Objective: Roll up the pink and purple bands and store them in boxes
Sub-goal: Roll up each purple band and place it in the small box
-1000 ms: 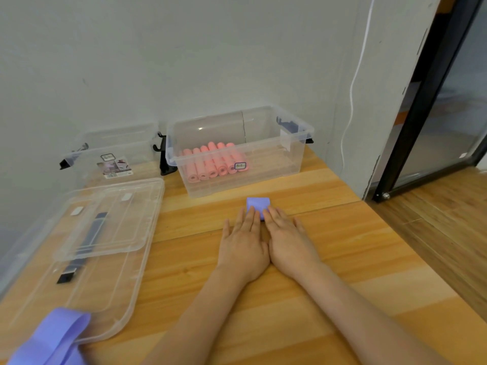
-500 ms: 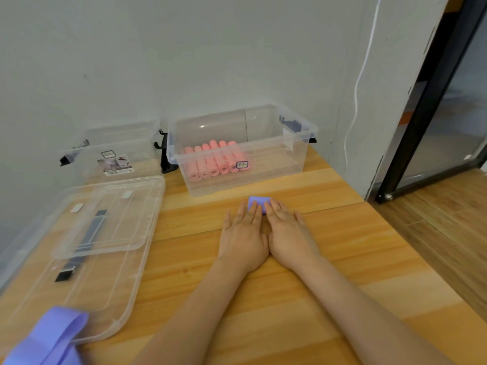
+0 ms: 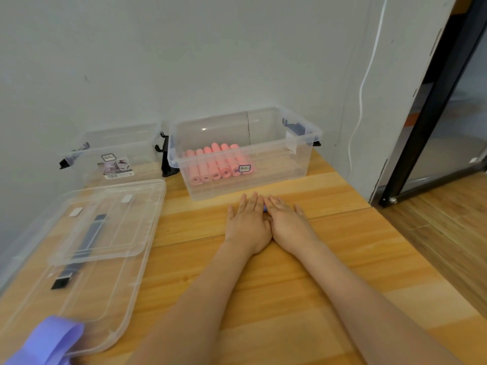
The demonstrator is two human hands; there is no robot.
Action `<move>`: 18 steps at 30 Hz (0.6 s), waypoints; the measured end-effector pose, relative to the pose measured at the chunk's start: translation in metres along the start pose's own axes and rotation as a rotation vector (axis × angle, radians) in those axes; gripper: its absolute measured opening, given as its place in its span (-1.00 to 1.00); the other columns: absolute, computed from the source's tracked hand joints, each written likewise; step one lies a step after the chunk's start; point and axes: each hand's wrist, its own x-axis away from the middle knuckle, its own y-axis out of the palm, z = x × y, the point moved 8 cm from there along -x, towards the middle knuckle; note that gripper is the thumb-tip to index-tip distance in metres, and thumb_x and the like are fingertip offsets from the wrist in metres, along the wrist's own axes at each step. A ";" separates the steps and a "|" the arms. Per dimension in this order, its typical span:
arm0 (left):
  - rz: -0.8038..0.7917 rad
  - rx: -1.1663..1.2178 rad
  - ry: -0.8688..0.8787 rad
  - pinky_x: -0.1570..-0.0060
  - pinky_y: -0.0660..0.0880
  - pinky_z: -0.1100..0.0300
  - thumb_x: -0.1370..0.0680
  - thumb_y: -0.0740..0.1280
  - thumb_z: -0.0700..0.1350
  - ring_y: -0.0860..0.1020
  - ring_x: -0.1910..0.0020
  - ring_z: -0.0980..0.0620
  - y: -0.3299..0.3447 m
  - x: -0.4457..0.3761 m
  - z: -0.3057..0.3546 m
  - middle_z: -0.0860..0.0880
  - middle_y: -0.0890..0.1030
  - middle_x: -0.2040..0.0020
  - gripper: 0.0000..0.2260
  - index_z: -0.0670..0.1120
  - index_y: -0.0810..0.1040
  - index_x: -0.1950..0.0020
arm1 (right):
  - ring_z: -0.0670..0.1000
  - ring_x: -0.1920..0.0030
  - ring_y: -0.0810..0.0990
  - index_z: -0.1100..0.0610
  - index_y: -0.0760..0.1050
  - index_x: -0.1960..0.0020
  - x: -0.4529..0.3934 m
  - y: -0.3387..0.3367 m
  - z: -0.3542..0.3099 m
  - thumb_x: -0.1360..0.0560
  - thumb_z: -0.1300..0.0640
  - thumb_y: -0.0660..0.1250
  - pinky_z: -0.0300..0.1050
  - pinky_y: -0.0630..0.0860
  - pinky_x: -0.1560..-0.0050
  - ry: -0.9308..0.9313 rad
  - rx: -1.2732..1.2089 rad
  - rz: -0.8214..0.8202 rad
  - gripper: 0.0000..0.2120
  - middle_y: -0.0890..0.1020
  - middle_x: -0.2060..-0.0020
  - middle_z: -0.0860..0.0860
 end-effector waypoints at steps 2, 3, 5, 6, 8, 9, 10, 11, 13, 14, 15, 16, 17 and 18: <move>0.006 0.078 0.015 -0.44 -0.14 -0.04 -0.59 0.03 -0.07 -0.12 -0.51 0.05 0.001 -0.004 -0.002 0.05 -0.02 -0.54 -0.48 -0.07 -0.02 -0.53 | 0.02 -0.38 0.31 0.09 0.28 -0.42 -0.010 -0.008 -0.002 -0.57 0.16 0.08 -0.02 0.23 -0.35 -0.016 -0.025 0.128 -0.59 0.38 -0.37 0.03; 0.019 0.132 0.032 -0.44 -0.13 -0.03 -0.58 0.05 -0.10 -0.09 -0.51 0.06 0.000 -0.004 -0.002 0.05 0.02 -0.54 -0.49 -0.07 0.02 -0.53 | 0.07 -0.26 0.44 0.10 0.41 -0.32 -0.014 -0.013 -0.003 -0.55 0.18 0.11 -0.05 0.33 -0.24 -0.020 -0.036 0.186 -0.65 0.51 -0.25 0.06; 0.143 0.293 0.036 -0.43 -0.02 0.05 -0.55 0.11 -0.19 0.05 -0.50 0.03 -0.010 -0.002 -0.007 -0.01 0.17 -0.51 -0.50 -0.11 0.15 -0.50 | 0.14 -0.10 0.54 0.12 0.54 -0.13 -0.019 -0.018 -0.003 -0.53 0.21 0.14 -0.05 0.36 -0.07 -0.005 -0.031 0.244 -0.74 0.61 -0.08 0.10; 0.261 0.434 -0.019 -0.40 0.10 0.11 -0.53 0.15 -0.24 0.18 -0.46 -0.01 -0.018 0.003 -0.016 -0.06 0.28 -0.46 -0.53 -0.15 0.24 -0.46 | 0.17 -0.07 0.54 0.14 0.55 -0.09 -0.019 -0.019 -0.002 -0.52 0.22 0.16 -0.04 0.36 -0.03 0.007 -0.027 0.257 -0.76 0.62 -0.04 0.13; 0.526 0.721 -0.230 -0.24 0.32 0.14 -0.53 0.20 -0.27 0.45 -0.26 -0.08 -0.030 0.024 -0.041 -0.13 0.52 -0.26 -0.65 -0.19 0.45 -0.31 | 0.19 -0.05 0.56 0.18 0.57 -0.10 -0.015 -0.022 0.002 -0.50 0.26 0.21 -0.02 0.38 -0.03 0.021 -0.097 0.309 -0.76 0.64 -0.02 0.17; 0.599 0.828 -0.337 -0.15 0.39 0.14 -0.54 0.22 -0.26 0.53 -0.14 -0.09 -0.029 0.037 -0.050 -0.14 0.60 -0.13 -0.73 -0.19 0.54 -0.21 | 0.20 -0.05 0.57 0.20 0.57 -0.12 -0.009 -0.025 0.003 -0.49 0.28 0.23 -0.01 0.40 -0.05 0.015 -0.166 0.348 -0.75 0.64 -0.02 0.19; 0.593 0.927 -0.418 -0.07 0.43 0.14 -0.54 0.24 -0.23 0.58 -0.02 -0.10 -0.024 0.046 -0.052 -0.12 0.65 0.01 -0.80 -0.18 0.60 -0.10 | 0.21 -0.04 0.58 0.22 0.57 -0.14 -0.003 -0.028 0.003 -0.47 0.31 0.26 -0.01 0.42 -0.06 0.003 -0.234 0.392 -0.74 0.64 -0.02 0.20; 0.534 1.050 -0.463 -0.03 0.47 0.12 -0.53 0.26 -0.21 0.61 0.08 -0.09 -0.014 0.049 -0.048 -0.08 0.67 0.14 -0.84 -0.16 0.63 0.02 | 0.20 -0.03 0.59 0.24 0.57 -0.13 0.005 -0.032 0.002 -0.45 0.33 0.28 -0.02 0.42 -0.06 -0.005 -0.291 0.437 -0.73 0.65 -0.01 0.20; 0.385 1.350 -0.498 0.01 0.50 0.10 -0.53 0.30 -0.20 0.59 0.21 -0.03 0.002 0.052 -0.030 -0.02 0.63 0.32 -0.84 -0.09 0.63 0.21 | 0.19 0.03 0.63 0.28 0.59 -0.09 0.020 -0.038 -0.005 -0.41 0.38 0.30 -0.11 0.40 -0.02 -0.034 -0.371 0.522 -0.73 0.66 0.03 0.21; 0.339 1.469 -0.507 0.04 0.49 0.10 -0.52 0.31 -0.21 0.56 0.23 -0.02 0.007 0.054 -0.023 -0.04 0.61 0.34 -0.81 -0.07 0.61 0.27 | 0.18 0.09 0.65 0.31 0.60 -0.04 0.028 -0.040 -0.013 -0.37 0.40 0.30 -0.17 0.38 0.03 -0.068 -0.389 0.562 -0.74 0.67 0.08 0.22; 0.329 1.527 -0.503 0.10 0.46 0.10 -0.52 0.32 -0.21 0.52 0.23 -0.01 0.009 0.056 -0.018 -0.07 0.60 0.32 -0.80 -0.08 0.60 0.30 | 0.16 0.17 0.66 0.33 0.62 0.02 0.037 -0.041 -0.021 -0.34 0.40 0.30 -0.21 0.37 0.08 -0.108 -0.393 0.602 -0.76 0.67 0.14 0.22; 0.339 1.537 -0.492 0.15 0.42 0.10 -0.52 0.33 -0.22 0.49 0.22 0.00 0.008 0.058 -0.015 -0.10 0.58 0.30 -0.80 -0.10 0.59 0.31 | 0.13 0.22 0.65 0.33 0.62 0.07 0.046 -0.043 -0.028 -0.31 0.40 0.29 -0.23 0.37 0.12 -0.141 -0.397 0.641 -0.77 0.68 0.20 0.20; 0.359 1.535 -0.475 0.18 0.38 0.12 -0.51 0.34 -0.22 0.46 0.22 0.01 0.006 0.061 -0.013 -0.12 0.56 0.28 -0.81 -0.11 0.58 0.30 | 0.08 0.24 0.62 0.31 0.63 0.11 0.056 -0.046 -0.032 -0.30 0.40 0.29 -0.24 0.38 0.16 -0.161 -0.415 0.678 -0.78 0.68 0.24 0.18; 0.380 1.537 -0.456 0.21 0.37 0.14 -0.51 0.34 -0.23 0.44 0.22 0.02 0.005 0.066 -0.012 -0.12 0.55 0.27 -0.83 -0.11 0.57 0.28 | 0.02 0.25 0.57 0.29 0.62 0.12 0.065 -0.049 -0.035 -0.31 0.40 0.28 -0.23 0.38 0.18 -0.172 -0.448 0.703 -0.80 0.68 0.26 0.15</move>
